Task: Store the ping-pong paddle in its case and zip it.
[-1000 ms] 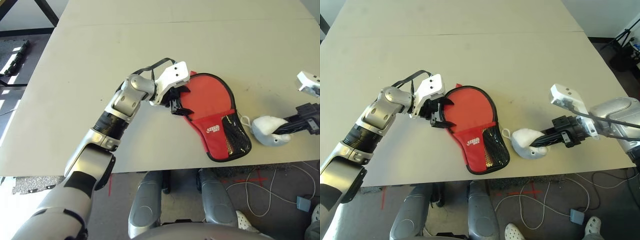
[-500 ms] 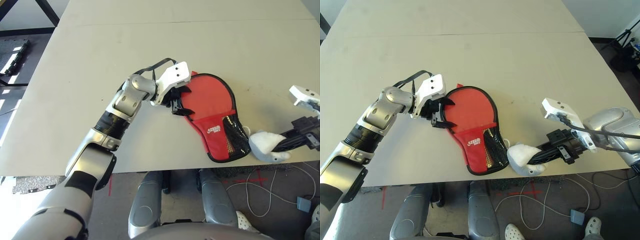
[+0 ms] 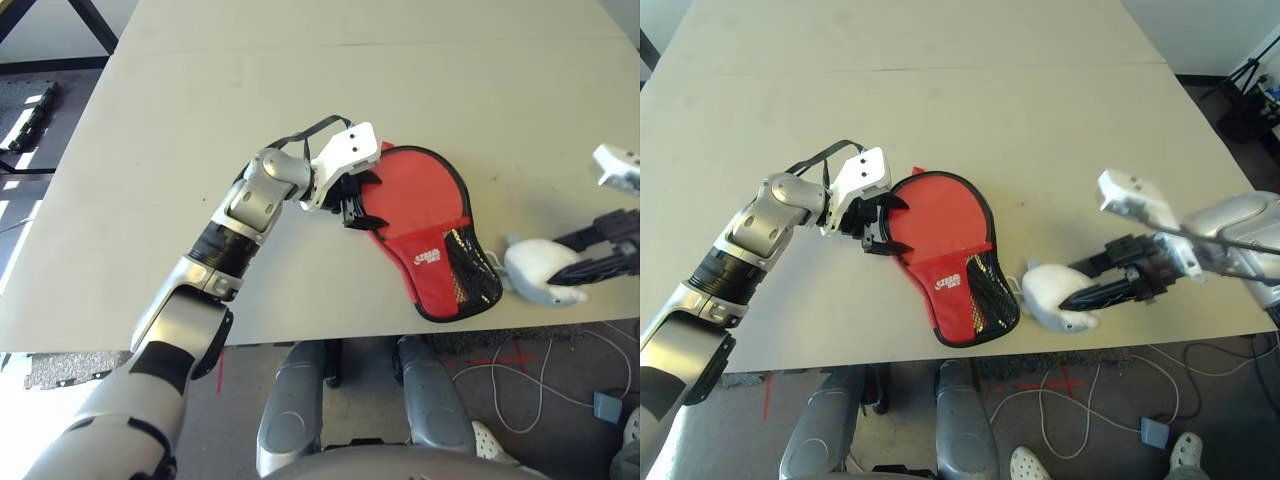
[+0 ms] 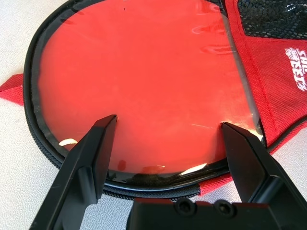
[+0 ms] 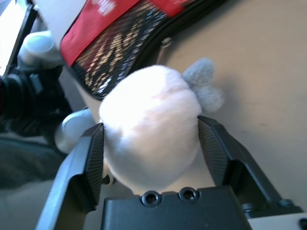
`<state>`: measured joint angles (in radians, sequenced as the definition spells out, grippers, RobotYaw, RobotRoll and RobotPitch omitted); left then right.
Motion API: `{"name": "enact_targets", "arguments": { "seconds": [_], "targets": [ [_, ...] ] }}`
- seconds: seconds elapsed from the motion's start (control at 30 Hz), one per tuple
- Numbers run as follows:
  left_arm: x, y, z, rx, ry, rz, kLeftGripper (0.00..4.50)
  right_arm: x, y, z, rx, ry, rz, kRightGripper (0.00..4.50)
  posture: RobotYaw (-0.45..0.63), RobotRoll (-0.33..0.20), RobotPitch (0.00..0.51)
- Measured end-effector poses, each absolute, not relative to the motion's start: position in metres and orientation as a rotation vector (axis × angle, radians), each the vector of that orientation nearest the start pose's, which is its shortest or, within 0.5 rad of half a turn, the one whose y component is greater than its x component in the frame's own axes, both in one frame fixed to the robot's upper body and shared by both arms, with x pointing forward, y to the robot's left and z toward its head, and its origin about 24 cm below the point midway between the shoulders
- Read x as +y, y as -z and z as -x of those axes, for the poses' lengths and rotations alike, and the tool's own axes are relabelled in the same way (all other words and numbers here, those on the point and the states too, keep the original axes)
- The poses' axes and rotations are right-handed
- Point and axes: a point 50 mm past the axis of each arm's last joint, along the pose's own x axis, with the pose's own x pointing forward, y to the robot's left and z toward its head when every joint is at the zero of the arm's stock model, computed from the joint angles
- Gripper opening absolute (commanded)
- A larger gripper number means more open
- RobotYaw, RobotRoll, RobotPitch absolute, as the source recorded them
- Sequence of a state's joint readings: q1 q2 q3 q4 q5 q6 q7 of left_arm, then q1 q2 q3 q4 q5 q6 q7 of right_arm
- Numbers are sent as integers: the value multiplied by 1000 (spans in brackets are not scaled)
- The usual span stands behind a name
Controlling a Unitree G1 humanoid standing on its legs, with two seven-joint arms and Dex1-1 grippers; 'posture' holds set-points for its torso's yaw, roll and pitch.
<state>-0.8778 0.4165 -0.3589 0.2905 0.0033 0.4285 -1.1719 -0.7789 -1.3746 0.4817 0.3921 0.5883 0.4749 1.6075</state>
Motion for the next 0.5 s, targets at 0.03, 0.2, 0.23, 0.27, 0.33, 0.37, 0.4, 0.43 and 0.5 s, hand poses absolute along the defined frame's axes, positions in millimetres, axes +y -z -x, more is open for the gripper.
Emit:
{"name": "enact_targets", "arguments": {
  "seconds": [0.03, 0.2, 0.23, 0.27, 0.33, 0.37, 0.4, 0.43, 0.5],
  "targets": [
    [95, -169, -341, 274, 1296, -626, 4500, -321, -226, -269, 772, -1132, 340, 4468, -87, 0, 301],
    [109, -177, -335, 252, 1289, -518, 4500, -333, -229, -290, 654, -1019, 289, 4468, -86, 0, 295],
    [113, -179, -334, 239, 1282, -474, 4500, -334, -228, -296, 610, -985, 281, 4468, -85, 0, 291],
    [116, -184, -333, 215, 1274, -438, 4500, -335, -226, -300, 578, -950, 276, 4468, -84, 0, 290],
    [124, -199, -331, 139, 1245, -372, 4500, -334, -222, -310, 492, -898, 242, 4468, -81, 0, 286],
    [128, -206, -330, 99, 1227, -348, 4500, -334, -221, -313, 451, -870, 224, 4468, -81, 0, 285],
    [133, -215, -329, 51, 1197, -308, 4500, -333, -220, -319, 388, -827, 202, 4468, -79, 0, 283],
    [137, -221, -328, 21, 1175, -281, 4500, -334, -220, -322, 347, -796, 188, 4468, -78, 0, 281],
    [148, -231, -326, -47, 1106, -219, 4500, -336, -223, -328, 242, -715, 165, 4468, -72, 0, 276]
  ]
}}
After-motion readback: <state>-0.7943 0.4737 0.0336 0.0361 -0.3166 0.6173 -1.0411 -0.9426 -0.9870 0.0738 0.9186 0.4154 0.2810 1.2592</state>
